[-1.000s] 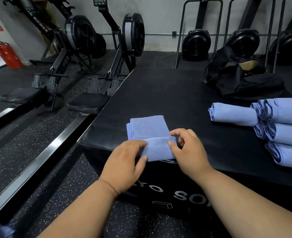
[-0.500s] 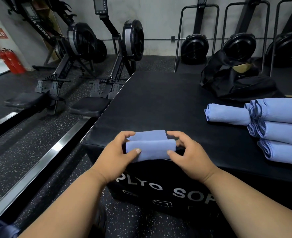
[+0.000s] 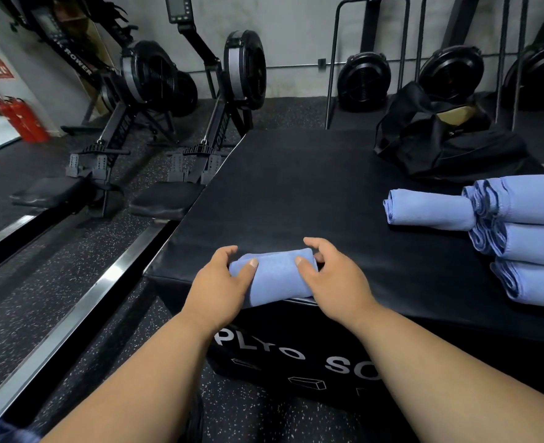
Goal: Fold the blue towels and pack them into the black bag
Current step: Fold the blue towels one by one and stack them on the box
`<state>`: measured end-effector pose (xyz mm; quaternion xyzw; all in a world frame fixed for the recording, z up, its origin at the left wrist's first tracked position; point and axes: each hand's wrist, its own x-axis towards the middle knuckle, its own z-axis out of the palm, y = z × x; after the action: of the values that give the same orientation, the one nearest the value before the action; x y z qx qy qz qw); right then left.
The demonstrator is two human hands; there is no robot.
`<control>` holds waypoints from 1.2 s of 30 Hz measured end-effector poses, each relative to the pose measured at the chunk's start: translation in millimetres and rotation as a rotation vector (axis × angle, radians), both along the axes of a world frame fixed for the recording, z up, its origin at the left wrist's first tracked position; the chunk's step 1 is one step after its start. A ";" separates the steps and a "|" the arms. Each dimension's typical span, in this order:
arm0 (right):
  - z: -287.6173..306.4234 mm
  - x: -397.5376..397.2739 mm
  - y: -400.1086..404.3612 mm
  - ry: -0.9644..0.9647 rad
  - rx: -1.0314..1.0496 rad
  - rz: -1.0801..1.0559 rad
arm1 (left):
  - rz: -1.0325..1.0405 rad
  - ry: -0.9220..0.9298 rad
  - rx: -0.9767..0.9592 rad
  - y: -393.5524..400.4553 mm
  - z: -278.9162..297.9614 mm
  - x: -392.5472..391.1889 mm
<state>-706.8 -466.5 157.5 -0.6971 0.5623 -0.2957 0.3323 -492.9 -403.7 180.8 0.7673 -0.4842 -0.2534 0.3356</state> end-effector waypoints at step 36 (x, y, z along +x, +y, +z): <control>33.4 -180.1 -17.4 0.128 0.010 -0.357 | -0.083 0.537 -0.028 -162.0 -7.4 -257.9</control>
<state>-886.9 -483.8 190.9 -0.6021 0.6984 -0.3023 0.2416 -750.8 -565.8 173.4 0.6475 -0.4123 -0.4544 0.4520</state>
